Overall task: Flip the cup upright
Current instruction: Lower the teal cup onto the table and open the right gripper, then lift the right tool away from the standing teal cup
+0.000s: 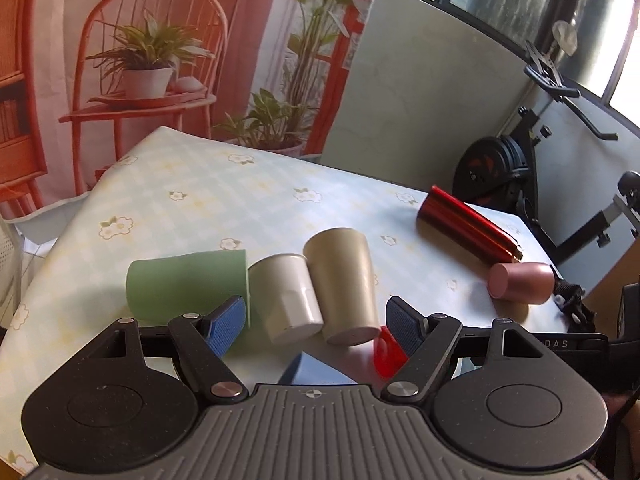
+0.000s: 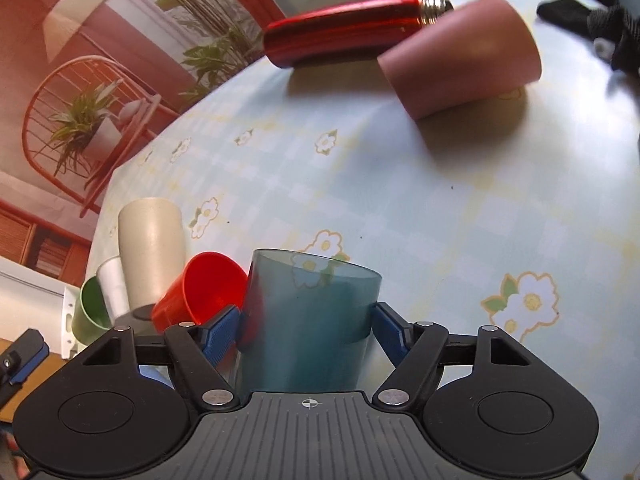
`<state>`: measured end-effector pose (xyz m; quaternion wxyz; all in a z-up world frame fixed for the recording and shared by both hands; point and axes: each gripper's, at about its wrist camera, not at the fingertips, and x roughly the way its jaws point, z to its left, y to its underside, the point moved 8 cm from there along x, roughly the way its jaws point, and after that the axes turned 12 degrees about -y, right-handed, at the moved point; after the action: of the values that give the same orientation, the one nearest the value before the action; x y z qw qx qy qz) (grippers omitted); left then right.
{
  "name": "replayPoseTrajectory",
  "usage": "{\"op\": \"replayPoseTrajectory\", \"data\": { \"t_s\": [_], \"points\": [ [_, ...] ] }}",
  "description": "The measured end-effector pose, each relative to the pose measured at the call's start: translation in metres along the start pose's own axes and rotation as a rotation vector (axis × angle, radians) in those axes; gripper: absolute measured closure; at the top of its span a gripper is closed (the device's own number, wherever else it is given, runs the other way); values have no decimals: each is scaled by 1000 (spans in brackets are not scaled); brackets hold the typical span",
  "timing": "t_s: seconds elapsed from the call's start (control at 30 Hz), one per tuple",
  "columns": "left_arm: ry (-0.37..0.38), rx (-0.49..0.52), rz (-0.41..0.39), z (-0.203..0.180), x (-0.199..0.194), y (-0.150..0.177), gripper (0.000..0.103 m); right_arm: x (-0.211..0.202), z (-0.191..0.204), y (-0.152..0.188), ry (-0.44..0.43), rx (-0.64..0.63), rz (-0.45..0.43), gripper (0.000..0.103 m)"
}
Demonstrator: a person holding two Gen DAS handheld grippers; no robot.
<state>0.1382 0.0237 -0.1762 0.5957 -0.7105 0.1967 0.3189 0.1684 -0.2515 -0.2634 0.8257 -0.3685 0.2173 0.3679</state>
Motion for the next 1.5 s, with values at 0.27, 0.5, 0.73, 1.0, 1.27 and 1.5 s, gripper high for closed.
{"op": "replayPoseTrajectory", "data": {
  "t_s": [0.27, 0.5, 0.73, 1.0, 1.27, 1.5],
  "points": [
    [12, 9, -18, -6, -7, -4, 24, -36, 17, 6, 61, -215, -100, 35],
    [23, 9, -23, -12, -7, -4, 24, -53, 0, -17, 178, -336, -182, 39],
    [15, 33, -20, -17, -5, -4, 24, -43, -4, -28, 215, -433, -186, 39],
    [-2, 54, -18, -20, -6, -5, 24, -31, 7, -26, 223, -487, -170, 38],
    [-1, 70, -7, -28, -12, -6, 22, -44, 7, -22, 210, -429, -174, 9],
    [-10, 118, -49, -36, -29, -19, 14, -80, 33, -16, 219, -447, -222, 1]
  ]
}}
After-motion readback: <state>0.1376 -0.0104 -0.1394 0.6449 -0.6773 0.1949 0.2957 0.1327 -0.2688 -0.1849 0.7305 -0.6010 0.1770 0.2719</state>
